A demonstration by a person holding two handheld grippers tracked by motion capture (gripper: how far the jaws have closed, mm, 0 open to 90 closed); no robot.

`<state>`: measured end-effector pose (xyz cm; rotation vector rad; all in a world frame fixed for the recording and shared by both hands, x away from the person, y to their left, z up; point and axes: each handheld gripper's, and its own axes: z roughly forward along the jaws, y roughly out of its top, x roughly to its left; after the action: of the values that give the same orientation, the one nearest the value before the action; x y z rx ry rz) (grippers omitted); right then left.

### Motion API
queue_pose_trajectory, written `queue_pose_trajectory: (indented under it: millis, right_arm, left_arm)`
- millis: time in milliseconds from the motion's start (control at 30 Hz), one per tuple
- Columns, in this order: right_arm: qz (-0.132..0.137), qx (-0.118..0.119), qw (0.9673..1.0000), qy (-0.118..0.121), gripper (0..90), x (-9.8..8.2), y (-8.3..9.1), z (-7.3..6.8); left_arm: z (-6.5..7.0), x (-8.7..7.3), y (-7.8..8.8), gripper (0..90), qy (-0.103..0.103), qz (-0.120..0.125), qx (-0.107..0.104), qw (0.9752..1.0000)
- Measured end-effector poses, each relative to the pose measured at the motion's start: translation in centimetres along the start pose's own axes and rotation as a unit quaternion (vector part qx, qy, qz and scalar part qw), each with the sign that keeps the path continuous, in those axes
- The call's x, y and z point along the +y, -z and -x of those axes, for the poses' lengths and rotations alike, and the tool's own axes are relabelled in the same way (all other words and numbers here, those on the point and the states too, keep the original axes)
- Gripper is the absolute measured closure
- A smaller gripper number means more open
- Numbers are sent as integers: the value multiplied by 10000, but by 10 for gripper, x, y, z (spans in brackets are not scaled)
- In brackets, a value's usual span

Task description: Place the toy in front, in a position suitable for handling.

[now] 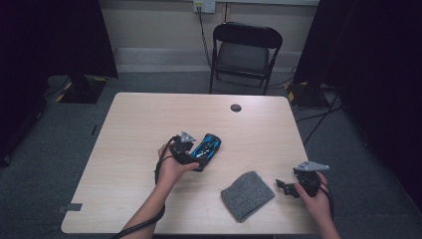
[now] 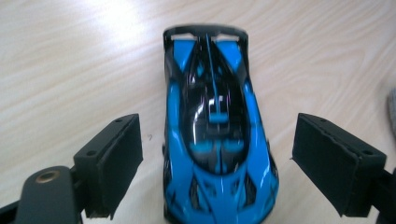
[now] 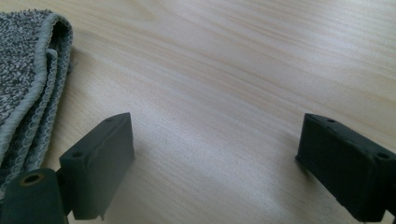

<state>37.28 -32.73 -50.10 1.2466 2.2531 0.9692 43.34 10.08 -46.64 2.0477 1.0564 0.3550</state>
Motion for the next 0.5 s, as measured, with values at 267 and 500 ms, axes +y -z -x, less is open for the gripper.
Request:
queue_pose_trajectory:
  millis: [267,500]
  right_arm:
    - [-1,0,10000,2,99,0,0,0]
    - [1,1,10000,-1,98,0,0,0]
  left_arm:
    - [4,-23,-3,158,-33,15,76,10000]
    - [4,-33,-14,162,-62,29,184,9998]
